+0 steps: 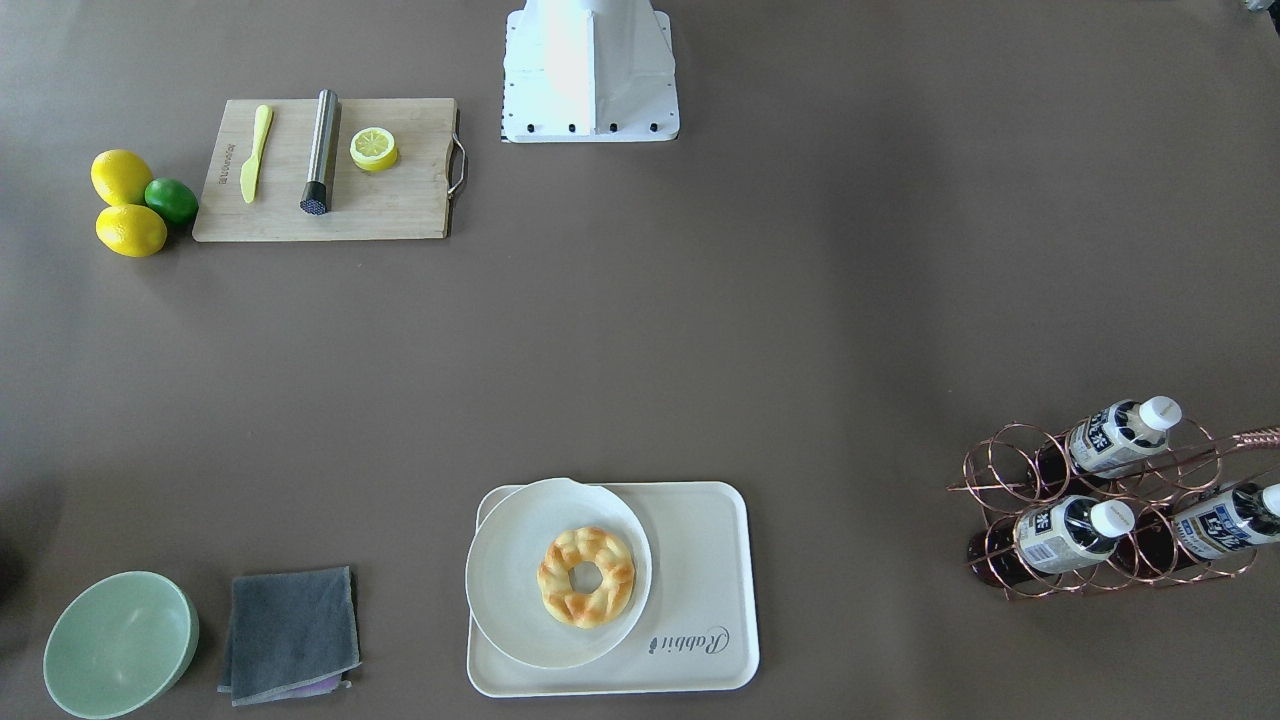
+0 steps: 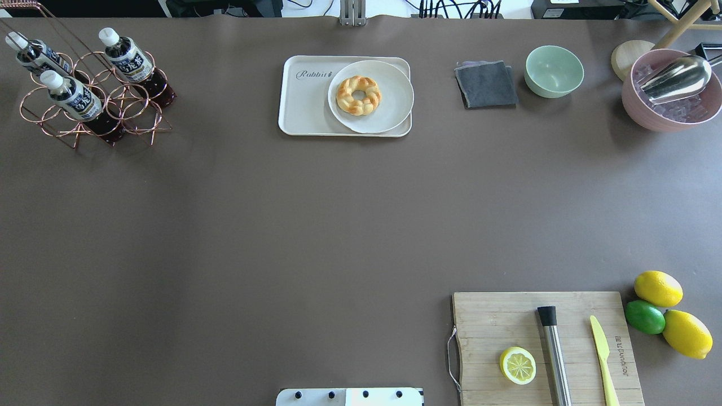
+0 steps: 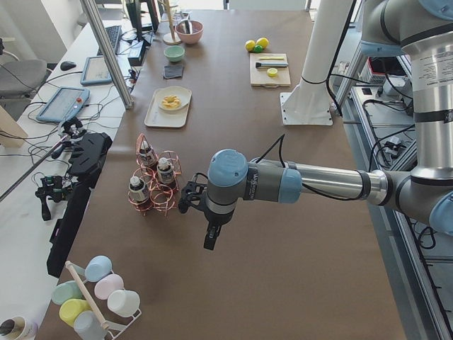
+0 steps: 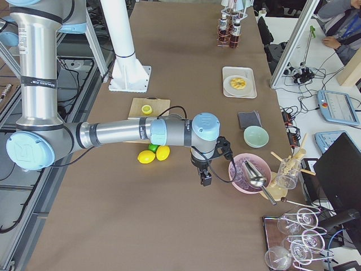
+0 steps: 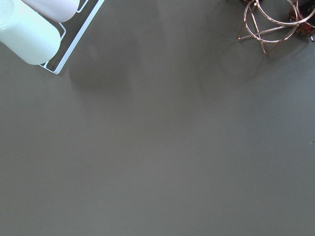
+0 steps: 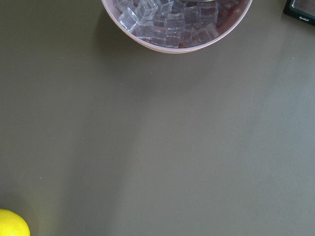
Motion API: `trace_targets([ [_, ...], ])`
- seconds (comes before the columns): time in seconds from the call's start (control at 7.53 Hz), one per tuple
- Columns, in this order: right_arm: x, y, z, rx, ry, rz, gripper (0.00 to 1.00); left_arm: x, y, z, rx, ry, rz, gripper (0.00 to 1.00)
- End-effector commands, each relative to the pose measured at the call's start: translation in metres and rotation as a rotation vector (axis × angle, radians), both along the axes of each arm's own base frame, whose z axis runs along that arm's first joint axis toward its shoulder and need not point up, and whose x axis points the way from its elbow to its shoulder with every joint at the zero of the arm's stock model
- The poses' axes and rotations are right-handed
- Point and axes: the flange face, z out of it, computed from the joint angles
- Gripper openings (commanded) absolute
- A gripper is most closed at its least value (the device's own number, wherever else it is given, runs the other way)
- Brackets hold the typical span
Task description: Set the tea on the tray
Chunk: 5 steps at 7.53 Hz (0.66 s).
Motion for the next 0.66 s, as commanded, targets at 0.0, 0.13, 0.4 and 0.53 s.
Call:
trace_targets([
  [0.0, 0.000, 0.002, 0.001, 0.003, 0.006, -0.002, 1.00, 0.003, 0.001, 0.001, -0.004, 0.001, 0.006, 0.97],
  [0.13, 0.000, 0.003, 0.000, 0.039, 0.002, -0.003, 1.00, 0.004, 0.001, -0.001, 0.000, 0.001, 0.008, 0.96],
  [0.4, -0.001, 0.003, -0.001, 0.041, -0.009, -0.002, 1.00, 0.004, 0.001, -0.007, 0.012, 0.001, 0.006, 0.97],
  [0.53, -0.003, 0.004, -0.002, 0.040, -0.024, -0.003, 1.00, 0.004, -0.001, -0.011, 0.037, 0.001, 0.006, 0.98],
])
